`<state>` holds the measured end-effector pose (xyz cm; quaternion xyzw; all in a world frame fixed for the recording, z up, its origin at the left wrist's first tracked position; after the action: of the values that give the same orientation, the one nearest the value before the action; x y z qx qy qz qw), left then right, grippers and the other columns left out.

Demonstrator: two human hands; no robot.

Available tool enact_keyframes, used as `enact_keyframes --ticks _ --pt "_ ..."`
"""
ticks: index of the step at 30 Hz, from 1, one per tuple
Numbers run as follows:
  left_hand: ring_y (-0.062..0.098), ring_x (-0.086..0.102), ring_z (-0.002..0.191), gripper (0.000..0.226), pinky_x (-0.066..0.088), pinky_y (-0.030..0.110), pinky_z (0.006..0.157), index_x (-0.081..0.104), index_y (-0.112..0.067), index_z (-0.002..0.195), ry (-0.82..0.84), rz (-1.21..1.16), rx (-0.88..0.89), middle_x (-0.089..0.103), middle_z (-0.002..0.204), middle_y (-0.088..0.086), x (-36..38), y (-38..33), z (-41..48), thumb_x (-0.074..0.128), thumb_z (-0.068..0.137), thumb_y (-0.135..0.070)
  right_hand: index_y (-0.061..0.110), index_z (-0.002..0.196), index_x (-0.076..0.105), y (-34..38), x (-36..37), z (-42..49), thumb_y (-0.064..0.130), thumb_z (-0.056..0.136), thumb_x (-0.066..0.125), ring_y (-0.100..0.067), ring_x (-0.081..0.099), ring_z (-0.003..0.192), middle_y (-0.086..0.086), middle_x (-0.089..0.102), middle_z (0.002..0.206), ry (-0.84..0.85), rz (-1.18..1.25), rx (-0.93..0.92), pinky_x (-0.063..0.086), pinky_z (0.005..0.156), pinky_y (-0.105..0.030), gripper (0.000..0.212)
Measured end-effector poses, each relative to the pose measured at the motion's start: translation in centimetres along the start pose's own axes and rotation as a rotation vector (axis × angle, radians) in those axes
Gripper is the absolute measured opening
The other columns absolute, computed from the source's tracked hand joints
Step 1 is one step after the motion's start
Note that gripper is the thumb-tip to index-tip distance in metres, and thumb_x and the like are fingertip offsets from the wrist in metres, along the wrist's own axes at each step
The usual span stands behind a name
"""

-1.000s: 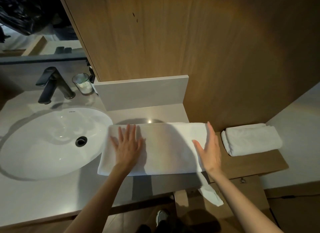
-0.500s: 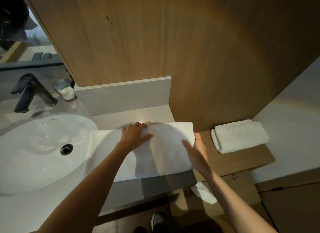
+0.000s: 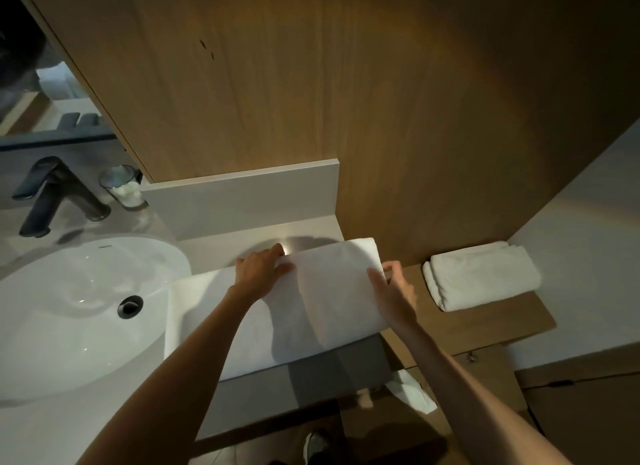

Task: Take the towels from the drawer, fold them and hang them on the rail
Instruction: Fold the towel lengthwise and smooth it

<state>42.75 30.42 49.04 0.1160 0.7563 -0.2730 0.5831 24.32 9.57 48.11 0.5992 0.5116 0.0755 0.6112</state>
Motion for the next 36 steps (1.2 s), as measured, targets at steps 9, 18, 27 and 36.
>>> enact_keyframes --ticks 9,18,27,36 --pt "0.029 0.050 0.117 0.034 0.027 0.047 0.104 0.050 -0.020 0.124 -0.100 -0.062 -0.063 0.057 0.126 0.007 0.5 -0.1 -1.1 0.043 0.099 -0.042 0.017 0.094 0.053 -1.4 -0.2 0.0 0.040 0.100 0.046 -0.021 0.062 0.074 -0.001 0.059 0.081 0.000 -0.063 -0.041 0.049 0.059 -0.029 0.024" --pt "0.023 -0.002 0.149 0.063 -0.011 0.054 0.117 0.015 -0.021 0.154 -0.251 -0.095 0.105 0.009 0.161 0.002 2.9 -1.9 -6.5 0.002 0.099 -0.050 0.019 0.140 0.046 5.8 4.4 -1.5 0.013 0.085 0.058 -0.027 0.045 0.131 -0.006 0.048 0.144 -0.131 -0.586 -0.628 0.039 0.107 -0.050 0.056" --pt "0.016 -0.010 0.148 0.059 -0.002 0.057 0.117 0.006 -0.038 0.152 -0.176 0.109 -0.015 0.000 0.162 -0.008 3.2 2.5 -7.9 0.007 0.097 -0.058 0.048 0.148 0.021 3.9 8.0 -0.1 0.063 0.095 0.015 -0.035 0.007 0.148 0.010 0.016 0.161 0.033 -0.840 -0.499 -0.003 0.111 -0.066 0.056" --pt "0.026 -0.009 0.148 0.063 -0.009 0.059 0.114 0.008 -0.039 0.150 -0.243 0.079 -0.305 -0.002 0.162 0.003 1.1 8.0 -11.6 0.013 0.094 -0.065 0.058 0.144 0.015 1.1 4.4 0.7 0.079 0.082 0.035 -0.027 0.045 0.129 0.008 0.016 0.158 0.133 -0.328 -0.267 0.047 0.097 -0.043 0.069"
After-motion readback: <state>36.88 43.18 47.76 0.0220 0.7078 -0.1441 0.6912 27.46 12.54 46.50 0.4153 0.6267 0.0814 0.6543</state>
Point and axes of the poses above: each hand's wrist, its own z-axis towards the middle knuckle, its own x-axis out of the palm, y = z × x, the point moved 6 cm from there along z, towards the middle knuckle
